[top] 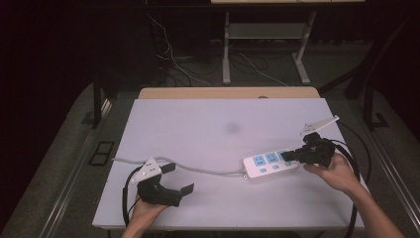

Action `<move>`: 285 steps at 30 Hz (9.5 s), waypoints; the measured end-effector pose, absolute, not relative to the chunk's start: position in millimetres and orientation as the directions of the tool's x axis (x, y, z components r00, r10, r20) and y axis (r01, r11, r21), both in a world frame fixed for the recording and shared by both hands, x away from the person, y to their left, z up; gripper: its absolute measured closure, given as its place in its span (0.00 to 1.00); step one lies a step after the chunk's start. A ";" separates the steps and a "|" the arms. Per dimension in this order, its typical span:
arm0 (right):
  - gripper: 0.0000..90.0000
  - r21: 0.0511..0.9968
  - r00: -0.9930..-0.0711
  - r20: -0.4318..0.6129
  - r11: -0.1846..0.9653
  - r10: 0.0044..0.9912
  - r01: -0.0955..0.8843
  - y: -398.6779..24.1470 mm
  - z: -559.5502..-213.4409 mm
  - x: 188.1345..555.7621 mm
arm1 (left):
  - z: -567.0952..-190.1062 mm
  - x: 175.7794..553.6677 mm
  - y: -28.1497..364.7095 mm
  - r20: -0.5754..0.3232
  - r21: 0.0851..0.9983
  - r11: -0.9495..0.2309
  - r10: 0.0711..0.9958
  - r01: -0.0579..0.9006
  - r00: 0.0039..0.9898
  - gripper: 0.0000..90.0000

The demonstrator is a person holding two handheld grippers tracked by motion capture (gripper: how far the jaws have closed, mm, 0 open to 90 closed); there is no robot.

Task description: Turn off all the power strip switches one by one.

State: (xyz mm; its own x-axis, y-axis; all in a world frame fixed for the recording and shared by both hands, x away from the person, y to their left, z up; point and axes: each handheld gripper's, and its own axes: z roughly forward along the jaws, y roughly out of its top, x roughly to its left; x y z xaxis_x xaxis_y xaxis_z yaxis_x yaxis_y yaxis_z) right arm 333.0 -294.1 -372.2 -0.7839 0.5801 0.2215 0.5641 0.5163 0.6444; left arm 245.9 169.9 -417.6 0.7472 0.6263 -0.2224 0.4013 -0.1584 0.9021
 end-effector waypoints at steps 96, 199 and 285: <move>1.00 0.579 -0.770 0.276 0.541 0.575 0.611 -277.9 -418.5 345.2 | -417.3 244.6 169.5 -0.216 0.902 -0.165 0.629 0.400 0.747 0.00; 1.00 0.526 -0.822 0.253 0.640 0.511 0.560 -230.3 -410.0 345.6 | -417.7 246.2 170.9 -0.213 0.901 -0.169 0.628 0.399 0.748 0.00; 0.37 0.684 -0.723 0.202 0.433 0.661 0.587 -268.8 -374.9 310.5 | -417.8 245.3 170.0 -0.218 0.900 -0.166 0.629 0.402 0.747 0.00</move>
State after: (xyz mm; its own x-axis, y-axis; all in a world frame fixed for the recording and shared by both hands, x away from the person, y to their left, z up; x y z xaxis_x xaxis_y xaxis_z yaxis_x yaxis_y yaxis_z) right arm 310.5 -268.8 -374.9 -0.7226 0.6612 0.2017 0.5872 0.4332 0.6838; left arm 245.3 170.0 -417.8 0.7467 0.6285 -0.2177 0.4021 -0.1658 0.9005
